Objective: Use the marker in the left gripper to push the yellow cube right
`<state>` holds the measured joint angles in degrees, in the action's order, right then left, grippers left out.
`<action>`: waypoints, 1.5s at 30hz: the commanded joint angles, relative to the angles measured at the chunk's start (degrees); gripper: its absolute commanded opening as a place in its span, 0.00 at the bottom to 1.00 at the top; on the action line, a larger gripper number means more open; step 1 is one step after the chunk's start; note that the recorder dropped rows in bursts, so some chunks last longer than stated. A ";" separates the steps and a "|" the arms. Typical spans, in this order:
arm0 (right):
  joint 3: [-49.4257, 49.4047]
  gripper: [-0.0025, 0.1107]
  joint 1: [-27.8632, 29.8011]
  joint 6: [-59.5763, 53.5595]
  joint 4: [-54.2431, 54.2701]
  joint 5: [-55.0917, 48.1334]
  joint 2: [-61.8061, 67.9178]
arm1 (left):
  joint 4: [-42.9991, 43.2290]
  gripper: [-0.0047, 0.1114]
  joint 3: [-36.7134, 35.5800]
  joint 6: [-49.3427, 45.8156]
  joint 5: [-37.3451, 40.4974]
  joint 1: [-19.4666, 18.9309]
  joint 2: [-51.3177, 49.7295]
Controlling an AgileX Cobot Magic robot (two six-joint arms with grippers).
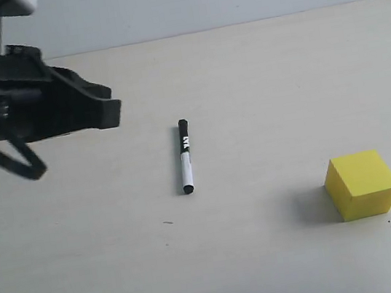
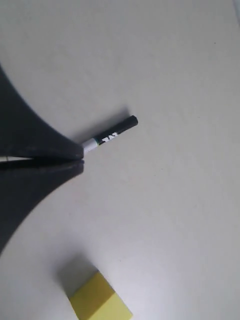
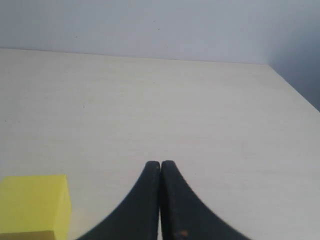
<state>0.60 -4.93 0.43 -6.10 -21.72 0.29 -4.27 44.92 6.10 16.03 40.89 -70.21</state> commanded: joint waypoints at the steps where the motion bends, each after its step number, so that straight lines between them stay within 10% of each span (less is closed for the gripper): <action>1: -0.14 0.02 0.26 -0.43 -0.04 0.52 -0.29 | -0.56 0.04 -2.28 0.34 -0.58 -0.27 7.63; 27: -0.14 0.02 0.26 -0.43 -0.04 0.52 -0.29 | -0.56 0.04 -2.28 0.13 -0.70 -0.52 13.11; 45: -0.14 0.02 0.26 -0.43 -0.04 0.52 -0.29 | -1.53 0.04 -2.28 -1.35 13.26 -28.97 42.46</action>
<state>0.60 -4.93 0.43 -6.10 -21.72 0.29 -5.43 42.85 6.16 25.15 15.90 -32.36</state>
